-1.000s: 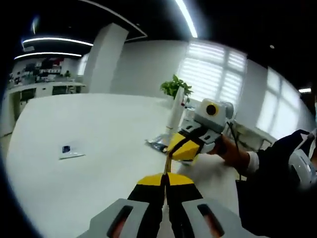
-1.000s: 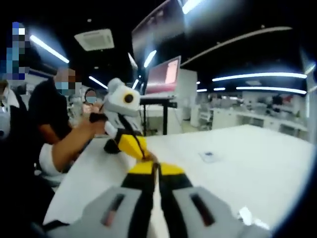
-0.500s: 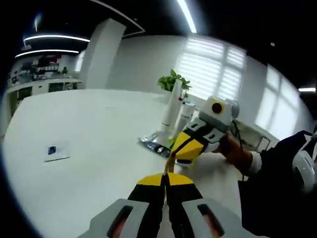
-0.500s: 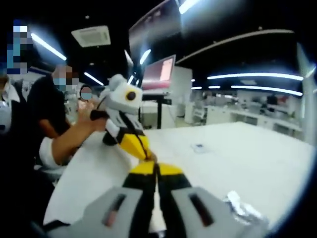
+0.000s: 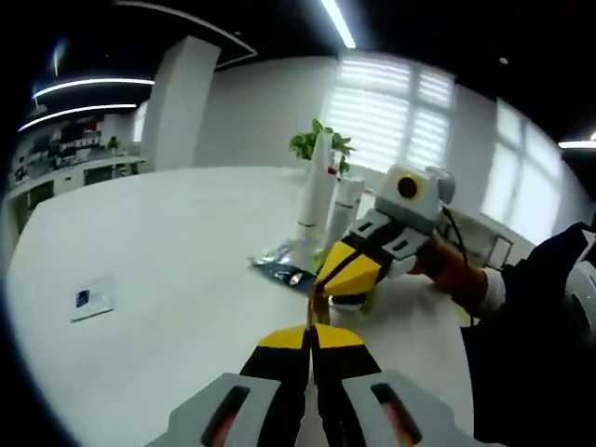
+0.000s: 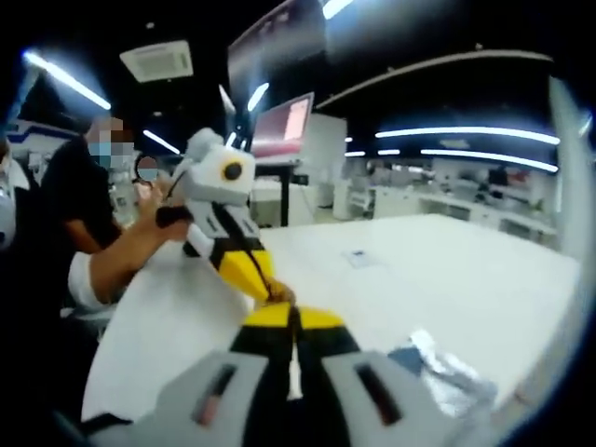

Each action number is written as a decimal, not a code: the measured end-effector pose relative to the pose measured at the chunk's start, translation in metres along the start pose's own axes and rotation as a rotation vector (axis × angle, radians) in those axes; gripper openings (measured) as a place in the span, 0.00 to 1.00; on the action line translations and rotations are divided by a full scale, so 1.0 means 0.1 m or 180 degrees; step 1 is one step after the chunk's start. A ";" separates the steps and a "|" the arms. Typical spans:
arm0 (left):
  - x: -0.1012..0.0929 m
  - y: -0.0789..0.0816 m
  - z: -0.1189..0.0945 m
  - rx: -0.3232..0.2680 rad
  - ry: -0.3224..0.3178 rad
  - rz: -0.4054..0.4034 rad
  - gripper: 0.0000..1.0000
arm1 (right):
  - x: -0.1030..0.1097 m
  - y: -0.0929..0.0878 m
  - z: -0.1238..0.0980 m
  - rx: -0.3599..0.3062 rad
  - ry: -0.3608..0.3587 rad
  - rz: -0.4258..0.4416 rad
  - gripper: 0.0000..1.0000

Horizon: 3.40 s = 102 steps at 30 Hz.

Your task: Arrange the skincare products in the storage area until every visible bottle or jar stands upright without overlapping.

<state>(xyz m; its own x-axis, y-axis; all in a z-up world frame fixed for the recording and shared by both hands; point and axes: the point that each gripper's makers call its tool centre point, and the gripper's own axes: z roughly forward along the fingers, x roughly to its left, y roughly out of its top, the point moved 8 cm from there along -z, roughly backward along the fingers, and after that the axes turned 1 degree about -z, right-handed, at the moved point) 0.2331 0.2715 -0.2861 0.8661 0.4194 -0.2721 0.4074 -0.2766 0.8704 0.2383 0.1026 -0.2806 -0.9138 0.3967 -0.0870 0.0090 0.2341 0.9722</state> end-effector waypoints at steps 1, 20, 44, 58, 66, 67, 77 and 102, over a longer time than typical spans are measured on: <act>0.00 0.00 0.01 0.0009 0.0007 0.0001 0.00 | -0.01 -0.01 0.00 0.0022 -0.0009 0.0013 0.00; 0.09 -0.03 0.31 0.0206 0.0420 0.0331 0.00 | -0.02 -0.18 -0.02 0.0455 -0.0300 -0.0303 0.00; 0.01 -0.14 0.34 0.0283 0.0334 0.0605 0.05 | 0.01 -0.29 0.00 0.0724 -0.0272 -0.0528 0.00; 0.01 -0.16 0.16 0.0257 0.0448 0.0790 0.13 | 0.02 -0.31 0.00 0.0774 -0.0331 -0.0508 0.00; -0.09 -0.10 0.16 0.0076 0.0288 0.0710 0.11 | 0.02 -0.31 0.00 0.0773 -0.0320 -0.0535 0.00; -0.12 -0.12 0.21 0.0147 0.0251 0.0711 0.10 | 0.03 -0.31 0.00 0.0774 -0.0320 -0.0530 0.00; -0.18 -0.20 0.34 0.0388 0.0174 0.0748 0.06 | 0.01 -0.30 -0.01 0.0780 -0.0330 -0.0583 0.01; 0.03 -0.10 0.32 0.0392 0.0169 0.0689 0.04 | 0.00 -0.20 -0.01 0.0639 -0.0457 -0.0858 0.00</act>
<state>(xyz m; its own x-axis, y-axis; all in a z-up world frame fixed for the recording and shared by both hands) 0.2407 0.2480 -0.3082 0.9219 0.3828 -0.0601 0.2492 -0.4668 0.8485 0.2378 0.0964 -0.2999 -0.8280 0.4143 -0.3779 -0.1319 0.5113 0.8493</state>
